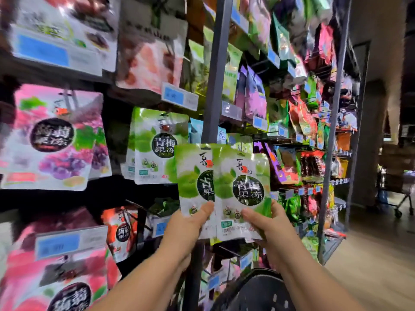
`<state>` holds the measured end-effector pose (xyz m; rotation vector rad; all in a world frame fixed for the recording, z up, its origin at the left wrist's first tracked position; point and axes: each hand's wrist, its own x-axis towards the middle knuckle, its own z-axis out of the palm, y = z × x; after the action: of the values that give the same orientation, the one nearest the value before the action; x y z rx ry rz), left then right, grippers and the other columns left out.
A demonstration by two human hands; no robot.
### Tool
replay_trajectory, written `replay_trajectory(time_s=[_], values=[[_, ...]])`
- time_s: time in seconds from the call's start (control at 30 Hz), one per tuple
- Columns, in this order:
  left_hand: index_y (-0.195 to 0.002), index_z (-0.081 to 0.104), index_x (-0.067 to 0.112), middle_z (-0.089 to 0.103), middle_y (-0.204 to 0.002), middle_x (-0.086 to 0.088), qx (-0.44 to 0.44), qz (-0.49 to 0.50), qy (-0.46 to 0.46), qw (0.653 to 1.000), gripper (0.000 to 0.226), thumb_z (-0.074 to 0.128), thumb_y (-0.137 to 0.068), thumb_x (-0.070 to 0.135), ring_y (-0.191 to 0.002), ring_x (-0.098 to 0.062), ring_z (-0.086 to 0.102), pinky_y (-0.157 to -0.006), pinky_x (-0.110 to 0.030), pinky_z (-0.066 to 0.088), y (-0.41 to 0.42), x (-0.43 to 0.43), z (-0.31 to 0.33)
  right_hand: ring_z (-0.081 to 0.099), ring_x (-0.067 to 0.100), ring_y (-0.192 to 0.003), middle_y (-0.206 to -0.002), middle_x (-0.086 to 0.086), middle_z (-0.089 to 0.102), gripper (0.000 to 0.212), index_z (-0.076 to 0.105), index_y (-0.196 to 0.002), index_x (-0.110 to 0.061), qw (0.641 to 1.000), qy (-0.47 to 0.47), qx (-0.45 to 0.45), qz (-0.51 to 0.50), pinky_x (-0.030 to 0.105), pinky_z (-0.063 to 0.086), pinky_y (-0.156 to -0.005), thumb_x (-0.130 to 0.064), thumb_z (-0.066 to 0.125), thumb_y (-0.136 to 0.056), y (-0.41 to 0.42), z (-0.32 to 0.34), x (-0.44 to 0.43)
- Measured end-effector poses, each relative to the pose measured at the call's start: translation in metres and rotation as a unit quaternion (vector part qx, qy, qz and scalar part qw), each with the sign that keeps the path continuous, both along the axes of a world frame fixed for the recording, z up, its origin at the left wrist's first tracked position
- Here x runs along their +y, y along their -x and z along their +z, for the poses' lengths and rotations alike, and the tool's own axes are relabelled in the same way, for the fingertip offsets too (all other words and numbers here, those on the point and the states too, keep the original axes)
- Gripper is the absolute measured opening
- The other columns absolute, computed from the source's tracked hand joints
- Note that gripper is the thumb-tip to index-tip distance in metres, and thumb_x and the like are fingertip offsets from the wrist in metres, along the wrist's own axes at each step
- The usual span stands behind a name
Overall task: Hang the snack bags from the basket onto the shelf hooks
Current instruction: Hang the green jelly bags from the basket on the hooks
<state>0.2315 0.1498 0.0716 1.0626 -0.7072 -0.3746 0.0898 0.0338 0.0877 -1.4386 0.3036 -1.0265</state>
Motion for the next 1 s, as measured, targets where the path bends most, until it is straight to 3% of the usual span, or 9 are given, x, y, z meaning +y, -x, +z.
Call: replay_trajectory(time_s=[0.13, 0.23, 0.3, 0.37, 0.53, 0.7, 0.8, 0.9, 1.0], values=[[-0.091, 0.075, 0.016, 0.078, -0.092, -0.001, -0.011, 0.046, 0.017, 0.999, 0.014, 0.077, -0.082, 0.027, -0.093, -0.025, 0.072, -0.095, -0.05, 0.053, -0.026, 0.02, 0.028, 0.074, 0.024, -0.082, -0.103, 0.01, 0.075, 0.051, 0.054, -0.121, -0.015, 1.0, 0.005, 0.015, 0.019, 0.028, 0.053, -0.058, -0.003, 0.078, -0.077, -0.014, 0.014, 0.005], [-0.105, 0.074, 0.019, 0.077, -0.093, -0.002, -0.036, 0.07, 0.017, 0.997, 0.027, 0.077, -0.082, 0.033, -0.091, -0.023, 0.073, -0.093, -0.037, 0.054, -0.04, 0.035, 0.049, 0.074, 0.024, -0.077, -0.103, 0.013, 0.074, 0.052, 0.055, -0.122, -0.012, 0.999, 0.02, 0.011, 0.026, 0.028, 0.054, -0.054, -0.001, 0.078, -0.077, -0.026, 0.024, 0.011], [-0.107, 0.072, 0.022, 0.075, -0.093, -0.009, -0.056, 0.097, 0.001, 0.994, 0.035, 0.077, -0.079, 0.042, -0.089, -0.029, 0.07, -0.099, -0.041, 0.051, -0.051, 0.04, 0.059, 0.074, 0.024, -0.084, -0.106, 0.011, 0.074, 0.06, 0.052, -0.128, -0.013, 0.999, 0.033, 0.011, 0.027, 0.036, 0.059, -0.066, -0.004, 0.08, -0.076, -0.035, 0.029, 0.016], [-0.103, 0.073, 0.024, 0.077, -0.093, -0.002, -0.074, 0.111, -0.01, 0.991, 0.038, 0.08, -0.075, 0.05, -0.091, -0.027, 0.072, -0.098, -0.048, 0.052, -0.062, 0.044, 0.068, 0.074, 0.026, -0.091, -0.11, 0.012, 0.073, 0.068, 0.047, -0.134, -0.012, 0.999, 0.032, 0.008, 0.037, 0.042, 0.059, -0.08, -0.004, 0.081, -0.076, -0.043, 0.032, 0.019], [-0.091, 0.07, 0.025, 0.075, -0.094, 0.004, -0.084, 0.14, -0.042, 0.986, 0.021, 0.076, -0.082, 0.043, -0.094, -0.021, 0.068, -0.091, -0.038, 0.054, -0.085, 0.046, 0.082, 0.073, 0.024, -0.095, -0.124, 0.012, 0.066, 0.086, 0.039, -0.143, -0.016, 0.998, 0.042, 0.009, 0.051, 0.037, 0.058, -0.081, -0.009, 0.085, -0.071, -0.056, 0.04, 0.024], [-0.1, 0.073, 0.023, 0.074, -0.098, 0.004, -0.116, 0.162, -0.055, 0.978, 0.023, 0.075, -0.084, 0.04, -0.097, -0.02, 0.068, -0.092, -0.039, 0.054, -0.095, 0.044, 0.091, 0.072, 0.026, -0.1, -0.133, 0.01, 0.06, 0.119, 0.038, -0.145, -0.022, 0.997, 0.061, 0.01, 0.05, 0.044, 0.056, -0.093, -0.029, 0.099, -0.044, -0.063, 0.046, 0.031], [-0.107, 0.071, 0.021, 0.072, -0.102, 0.003, -0.122, 0.18, -0.059, 0.974, 0.03, 0.073, -0.085, 0.042, -0.099, -0.021, 0.065, -0.086, -0.034, 0.055, -0.096, 0.043, 0.094, 0.072, 0.026, -0.099, -0.126, 0.01, 0.065, 0.103, 0.038, -0.145, -0.019, 0.997, 0.054, 0.01, 0.05, 0.042, 0.057, -0.088, -0.019, 0.092, -0.057, -0.064, 0.046, 0.03], [-0.107, 0.07, 0.021, 0.07, -0.102, 0.005, -0.124, 0.183, -0.056, 0.974, 0.028, 0.071, -0.087, 0.041, -0.099, -0.02, 0.062, -0.078, -0.028, 0.049, -0.096, 0.041, 0.095, 0.074, 0.024, -0.092, -0.113, 0.009, 0.071, 0.079, 0.045, -0.137, -0.016, 0.997, 0.062, 0.011, 0.045, 0.031, 0.056, -0.075, -0.009, 0.086, -0.07, -0.063, 0.047, 0.028], [-0.107, 0.066, 0.02, 0.067, -0.109, 0.002, -0.113, 0.195, -0.067, 0.972, 0.033, 0.07, -0.087, 0.045, -0.105, -0.023, 0.06, -0.089, -0.031, 0.047, -0.1, 0.041, 0.097, 0.074, 0.022, -0.09, -0.11, 0.009, 0.072, 0.074, 0.046, -0.136, -0.015, 0.997, 0.057, 0.006, 0.042, 0.027, 0.056, -0.07, -0.006, 0.083, -0.073, -0.063, 0.049, 0.028]])
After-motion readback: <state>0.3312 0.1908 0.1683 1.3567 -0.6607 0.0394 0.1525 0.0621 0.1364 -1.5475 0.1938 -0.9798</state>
